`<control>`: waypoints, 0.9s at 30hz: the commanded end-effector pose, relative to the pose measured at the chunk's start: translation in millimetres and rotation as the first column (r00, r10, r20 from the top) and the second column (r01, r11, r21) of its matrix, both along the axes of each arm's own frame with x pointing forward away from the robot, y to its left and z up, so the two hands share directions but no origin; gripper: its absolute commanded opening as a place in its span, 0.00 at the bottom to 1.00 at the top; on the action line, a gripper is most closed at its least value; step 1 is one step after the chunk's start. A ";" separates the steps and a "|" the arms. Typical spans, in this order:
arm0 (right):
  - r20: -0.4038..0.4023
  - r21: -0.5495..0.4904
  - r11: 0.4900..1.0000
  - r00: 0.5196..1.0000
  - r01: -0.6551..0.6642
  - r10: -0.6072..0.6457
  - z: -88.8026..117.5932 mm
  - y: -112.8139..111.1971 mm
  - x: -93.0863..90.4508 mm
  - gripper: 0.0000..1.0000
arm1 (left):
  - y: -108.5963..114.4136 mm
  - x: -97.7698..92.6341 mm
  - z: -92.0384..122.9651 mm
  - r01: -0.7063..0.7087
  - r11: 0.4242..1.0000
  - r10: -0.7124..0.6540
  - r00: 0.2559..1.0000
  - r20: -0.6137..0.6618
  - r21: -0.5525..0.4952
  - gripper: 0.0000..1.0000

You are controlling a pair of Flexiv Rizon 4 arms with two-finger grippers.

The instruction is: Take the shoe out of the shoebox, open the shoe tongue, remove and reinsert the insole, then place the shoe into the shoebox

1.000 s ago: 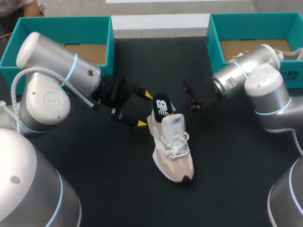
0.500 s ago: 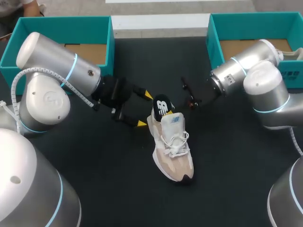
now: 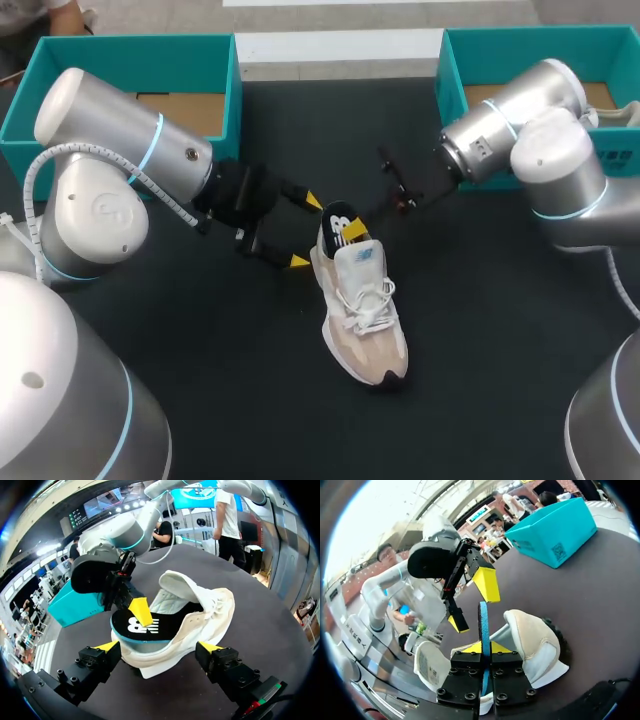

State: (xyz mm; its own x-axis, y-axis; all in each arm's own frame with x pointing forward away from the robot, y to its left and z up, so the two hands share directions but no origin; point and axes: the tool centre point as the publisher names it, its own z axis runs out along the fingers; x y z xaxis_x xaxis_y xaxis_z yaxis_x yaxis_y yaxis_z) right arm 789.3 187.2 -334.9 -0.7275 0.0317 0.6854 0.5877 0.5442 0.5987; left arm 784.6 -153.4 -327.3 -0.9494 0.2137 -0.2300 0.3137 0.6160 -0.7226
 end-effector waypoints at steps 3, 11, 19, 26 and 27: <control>-0.047 -0.043 0.999 0.999 -0.021 0.019 -10.7 0.9 -5.3 0.00 | -0.5 -0.5 -0.4 -0.001 1.000 0.001 1.000 0.001 0.003 1.00; -0.115 -0.091 0.995 0.993 -0.049 0.039 -17.6 0.4 -23.5 0.00 | -0.5 -0.5 -0.4 -0.001 1.000 0.001 1.000 0.001 0.003 1.00; -0.069 -0.079 0.997 0.998 -0.015 0.009 -9.2 1.6 -19.5 0.05 | -0.5 -0.5 -0.4 -0.001 1.000 0.001 1.000 0.001 0.003 1.00; -0.029 -0.078 0.997 1.000 -0.010 0.008 4.0 3.3 -16.6 0.44 | -0.5 -0.5 -0.4 -0.001 1.000 0.001 1.000 0.001 0.003 1.00; -0.028 -0.083 0.996 1.000 -0.014 0.012 4.3 3.7 -16.6 0.43 | -0.5 -0.5 -0.4 -0.001 1.000 0.001 1.000 0.001 0.003 1.00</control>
